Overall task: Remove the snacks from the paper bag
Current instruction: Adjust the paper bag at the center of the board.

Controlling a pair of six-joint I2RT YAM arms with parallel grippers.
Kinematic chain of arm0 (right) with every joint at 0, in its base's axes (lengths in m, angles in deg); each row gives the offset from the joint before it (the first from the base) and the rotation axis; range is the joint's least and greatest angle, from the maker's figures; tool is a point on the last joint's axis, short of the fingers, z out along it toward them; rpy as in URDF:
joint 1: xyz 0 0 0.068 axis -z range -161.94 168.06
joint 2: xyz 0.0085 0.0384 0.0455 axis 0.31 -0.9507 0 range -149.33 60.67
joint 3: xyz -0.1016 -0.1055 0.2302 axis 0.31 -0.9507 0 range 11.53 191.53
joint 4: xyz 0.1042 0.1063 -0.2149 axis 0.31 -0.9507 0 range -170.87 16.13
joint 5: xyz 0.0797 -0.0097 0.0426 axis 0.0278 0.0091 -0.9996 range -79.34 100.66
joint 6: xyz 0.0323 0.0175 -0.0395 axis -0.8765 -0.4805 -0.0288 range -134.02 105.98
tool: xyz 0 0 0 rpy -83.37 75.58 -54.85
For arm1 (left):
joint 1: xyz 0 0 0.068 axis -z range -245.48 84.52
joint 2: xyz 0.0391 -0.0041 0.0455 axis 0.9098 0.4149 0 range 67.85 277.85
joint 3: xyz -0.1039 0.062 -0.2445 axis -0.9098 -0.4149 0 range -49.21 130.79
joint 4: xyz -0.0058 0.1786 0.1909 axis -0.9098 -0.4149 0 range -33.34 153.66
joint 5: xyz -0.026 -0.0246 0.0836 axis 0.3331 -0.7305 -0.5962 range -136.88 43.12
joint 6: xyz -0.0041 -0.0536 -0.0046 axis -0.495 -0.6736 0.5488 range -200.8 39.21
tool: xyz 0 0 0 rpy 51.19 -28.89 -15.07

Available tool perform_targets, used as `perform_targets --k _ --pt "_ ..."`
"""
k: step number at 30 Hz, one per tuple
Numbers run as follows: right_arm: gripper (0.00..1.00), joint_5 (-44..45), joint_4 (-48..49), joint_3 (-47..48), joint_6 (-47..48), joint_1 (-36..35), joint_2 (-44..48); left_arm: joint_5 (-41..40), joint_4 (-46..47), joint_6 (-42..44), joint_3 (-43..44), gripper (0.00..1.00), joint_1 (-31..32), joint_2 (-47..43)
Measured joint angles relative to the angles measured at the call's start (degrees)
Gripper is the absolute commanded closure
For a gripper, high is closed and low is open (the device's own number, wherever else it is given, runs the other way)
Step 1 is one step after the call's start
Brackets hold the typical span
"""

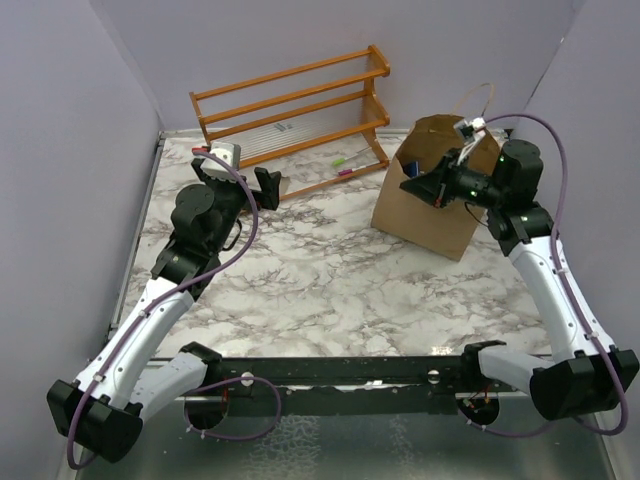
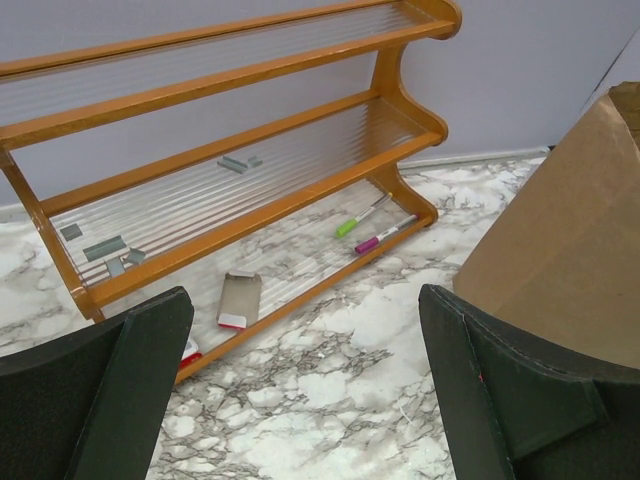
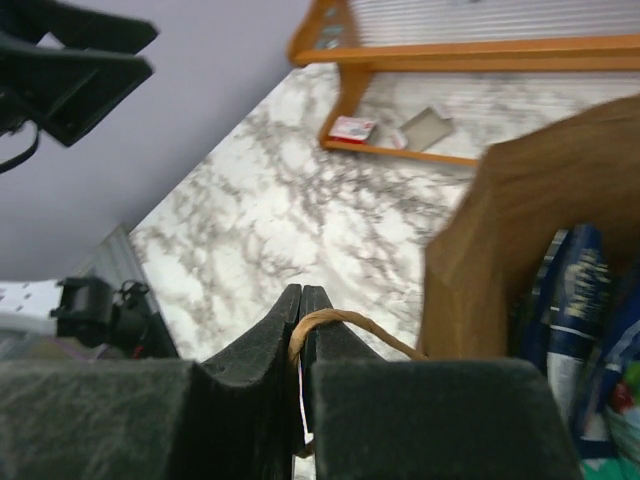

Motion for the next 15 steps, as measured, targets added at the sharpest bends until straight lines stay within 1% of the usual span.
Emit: perform_targets --k 4,8,15 --pt "0.96 -0.3 1.0 0.0 -0.8 -6.2 -1.8 0.0 -0.3 -0.1 0.2 0.01 0.0 0.0" --pt "0.92 0.8 1.8 0.1 -1.7 -12.4 -4.0 0.0 -0.9 -0.1 0.2 0.01 0.0 0.0" --pt "0.92 3.8 4.5 1.7 -4.2 -18.2 -7.8 0.0 -1.5 -0.2 0.2 0.01 0.0 0.0"
